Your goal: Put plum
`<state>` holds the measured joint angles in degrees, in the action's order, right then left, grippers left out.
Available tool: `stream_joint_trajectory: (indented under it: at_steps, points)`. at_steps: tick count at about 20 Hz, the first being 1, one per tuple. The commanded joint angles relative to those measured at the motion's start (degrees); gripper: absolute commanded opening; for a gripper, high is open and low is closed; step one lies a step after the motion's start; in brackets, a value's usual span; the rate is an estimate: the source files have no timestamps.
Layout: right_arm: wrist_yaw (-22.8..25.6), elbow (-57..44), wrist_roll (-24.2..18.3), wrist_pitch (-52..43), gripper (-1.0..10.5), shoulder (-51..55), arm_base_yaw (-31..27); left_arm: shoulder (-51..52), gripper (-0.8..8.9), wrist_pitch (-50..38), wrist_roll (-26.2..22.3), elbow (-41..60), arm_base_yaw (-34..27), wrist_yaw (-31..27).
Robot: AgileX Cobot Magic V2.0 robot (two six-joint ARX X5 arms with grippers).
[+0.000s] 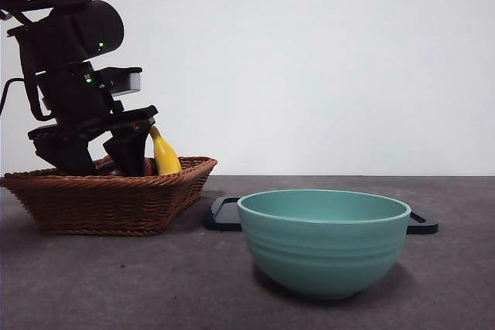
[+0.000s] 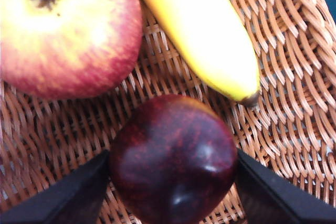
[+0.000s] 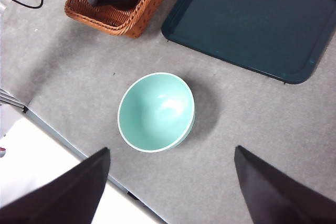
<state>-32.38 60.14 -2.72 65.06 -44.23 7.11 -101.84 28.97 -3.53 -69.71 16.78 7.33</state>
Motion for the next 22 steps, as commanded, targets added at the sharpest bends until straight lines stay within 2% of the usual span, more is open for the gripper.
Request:
stream_joint_trajectory:
  at_steps: [1,6,9,12,17,22]
  points:
    - [-0.2,1.05,0.39,-0.48,3.8,-0.26,0.22,-0.85,3.28,0.81,-0.26,-1.25,0.24,-0.11]
    - [-0.2,1.05,0.37,-0.48,3.8,-0.26,0.22,4.5,3.28,1.95,0.04,-1.27,0.24,-0.07]
    - [-0.2,1.05,0.37,-0.5,3.8,-0.26,0.2,11.52,3.28,3.23,0.17,-1.27,0.92,0.0]
    - [-0.17,1.05,0.37,-0.9,3.8,-0.26,0.2,18.86,3.28,6.01,0.22,-1.27,3.13,3.04]
    - [-0.17,1.05,0.39,-1.6,3.8,-0.26,0.2,26.53,3.28,7.61,1.42,-1.27,12.07,7.56]
    - [-0.17,1.05,0.46,-1.55,3.8,-0.26,0.2,23.82,3.28,6.99,1.42,-1.27,22.8,7.54]
